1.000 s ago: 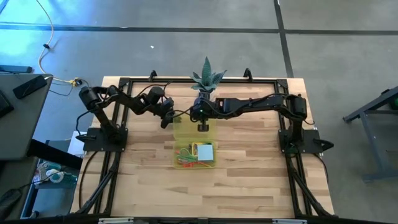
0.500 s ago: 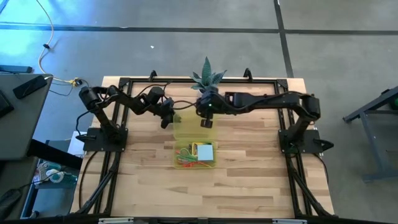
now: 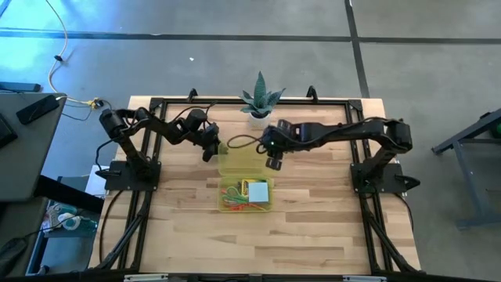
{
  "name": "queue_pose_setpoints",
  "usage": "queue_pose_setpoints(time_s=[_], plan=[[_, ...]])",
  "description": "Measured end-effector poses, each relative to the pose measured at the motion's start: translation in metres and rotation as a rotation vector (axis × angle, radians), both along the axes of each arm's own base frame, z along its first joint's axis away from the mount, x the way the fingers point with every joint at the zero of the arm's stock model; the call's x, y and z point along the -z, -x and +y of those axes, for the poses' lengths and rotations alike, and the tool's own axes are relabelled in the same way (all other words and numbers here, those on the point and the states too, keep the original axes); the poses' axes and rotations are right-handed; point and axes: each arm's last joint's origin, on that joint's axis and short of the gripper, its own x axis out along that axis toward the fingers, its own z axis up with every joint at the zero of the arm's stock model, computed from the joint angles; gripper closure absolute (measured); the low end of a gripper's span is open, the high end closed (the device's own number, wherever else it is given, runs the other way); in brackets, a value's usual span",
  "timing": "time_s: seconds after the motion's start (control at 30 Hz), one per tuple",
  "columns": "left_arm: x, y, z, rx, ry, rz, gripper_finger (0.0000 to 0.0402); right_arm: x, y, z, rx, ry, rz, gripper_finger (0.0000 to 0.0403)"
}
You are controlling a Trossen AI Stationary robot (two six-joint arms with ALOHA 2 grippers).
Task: Pack school essentials
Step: Close the yellow school supply box
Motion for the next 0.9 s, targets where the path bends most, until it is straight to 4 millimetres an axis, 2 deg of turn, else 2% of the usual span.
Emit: queue_pose_setpoints(time_s=[0.2,0.57,0.77,0.9], plan=[[0.000,0.000,0.000,0.001,-0.001,0.000,0.0287,0.022,0.014,0.019,0.049,-0.057,0.028,0.0253],[0.000,0.000,0.000,0.005,-0.009,-0.001,0.0287,0.045,0.025,0.066,0.170,-0.142,-0.002,0.0253],[0.000,0.000,0.000,0.005,-0.009,-0.002,0.0287,0.066,0.034,0.098,0.238,-0.218,-0.092,0.0253],[0.000,0.000,0.000,0.005,-0.009,-0.002,0.0287,0.073,0.036,0.115,0.252,-0.291,-0.178,0.0253]])
